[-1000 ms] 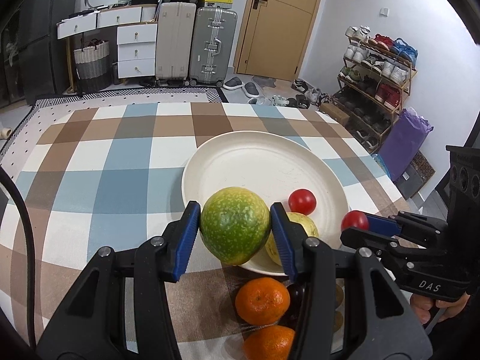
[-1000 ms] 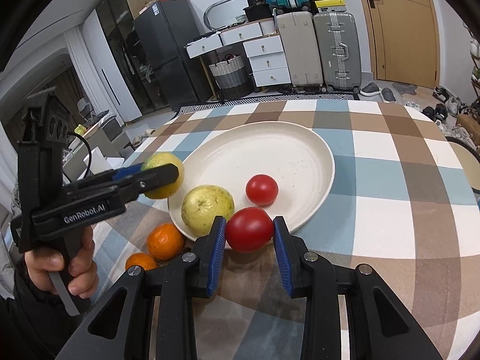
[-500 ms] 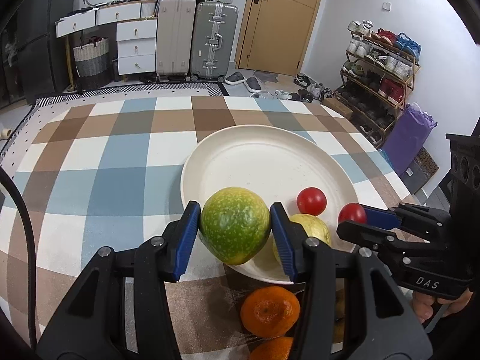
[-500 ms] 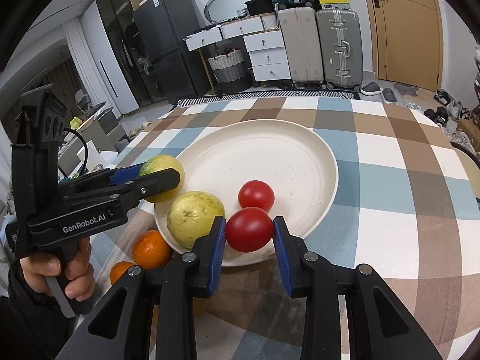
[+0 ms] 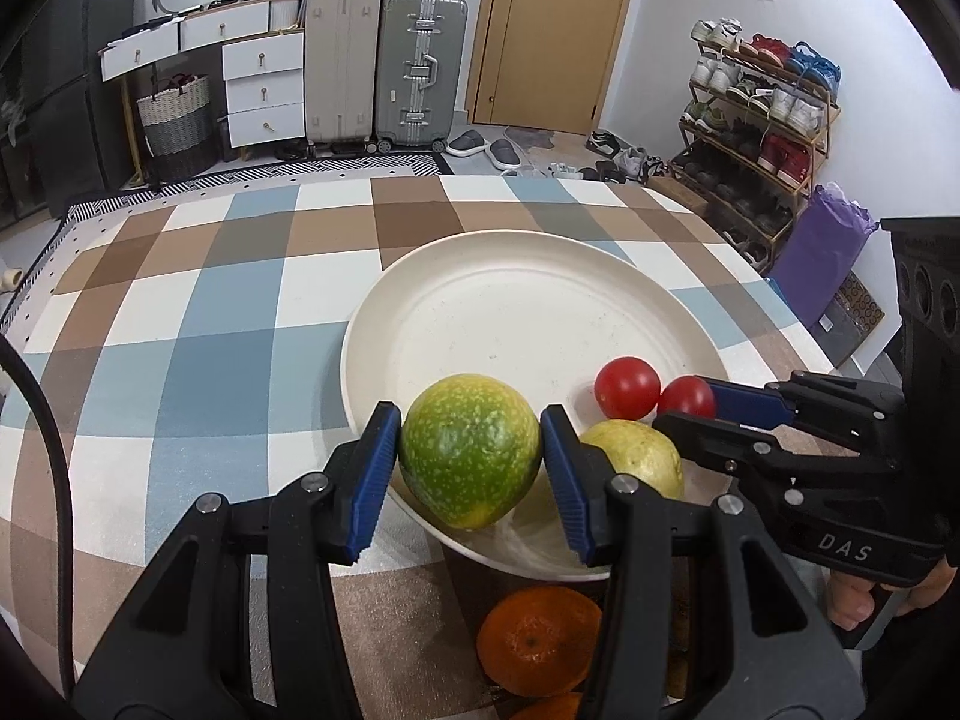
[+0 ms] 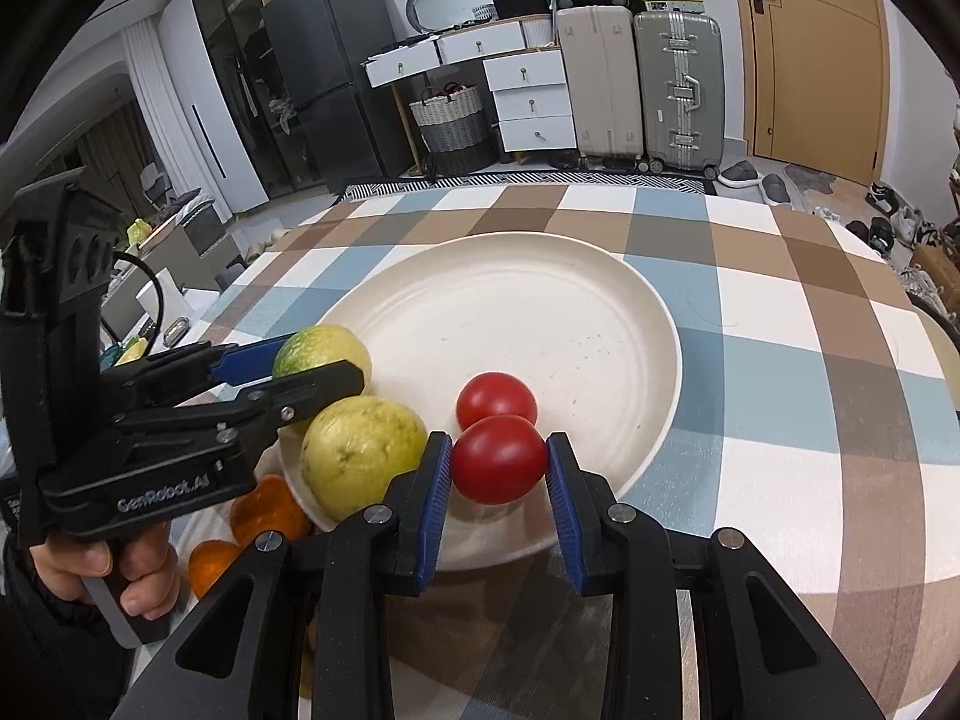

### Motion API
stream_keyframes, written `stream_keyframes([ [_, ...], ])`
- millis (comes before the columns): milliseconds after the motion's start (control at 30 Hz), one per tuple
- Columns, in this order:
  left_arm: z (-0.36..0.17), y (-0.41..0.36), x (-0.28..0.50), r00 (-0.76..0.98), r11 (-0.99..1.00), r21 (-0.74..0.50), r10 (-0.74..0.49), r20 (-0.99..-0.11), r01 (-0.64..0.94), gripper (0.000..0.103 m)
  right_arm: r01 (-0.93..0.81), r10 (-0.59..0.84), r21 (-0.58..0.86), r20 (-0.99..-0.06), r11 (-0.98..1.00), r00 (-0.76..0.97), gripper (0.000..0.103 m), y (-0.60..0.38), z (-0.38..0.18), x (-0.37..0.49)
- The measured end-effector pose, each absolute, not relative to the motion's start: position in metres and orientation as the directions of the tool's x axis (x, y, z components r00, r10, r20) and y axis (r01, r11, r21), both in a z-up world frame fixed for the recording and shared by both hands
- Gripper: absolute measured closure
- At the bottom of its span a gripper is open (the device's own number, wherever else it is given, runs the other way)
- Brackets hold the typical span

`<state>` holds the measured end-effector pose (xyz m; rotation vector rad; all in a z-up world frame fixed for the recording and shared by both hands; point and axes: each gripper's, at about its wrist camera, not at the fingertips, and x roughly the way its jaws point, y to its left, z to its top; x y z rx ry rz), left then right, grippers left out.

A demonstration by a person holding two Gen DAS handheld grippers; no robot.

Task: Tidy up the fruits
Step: 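Carry citrus and tomato into the white plate and open both grippers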

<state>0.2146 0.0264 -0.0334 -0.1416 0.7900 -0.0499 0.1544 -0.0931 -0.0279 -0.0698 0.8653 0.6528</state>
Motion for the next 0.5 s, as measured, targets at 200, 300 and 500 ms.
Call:
stream_keyframes([
  [200,-0.032,0.028,0.215,0.699,0.987,-0.162,-0.108,-0.707,-0.011,0.057,-0.537,0.487,0.191,-0.725,0.822,0.487,0.07,-0.094,-0.028,0.161],
  [300,-0.027,0.029,0.211,0.715,0.985,-0.173,-0.119,-0.689,-0.003,0.057,-0.53,0.474,0.173,-0.72,0.83,0.507,0.066,-0.097,-0.024,0.158],
  [500,-0.005,0.03,0.189,0.747,0.986,-0.163,-0.116,-0.654,0.01,0.04,-0.528,0.471,0.157,-0.701,0.835,0.536,0.048,-0.109,-0.013,0.143],
])
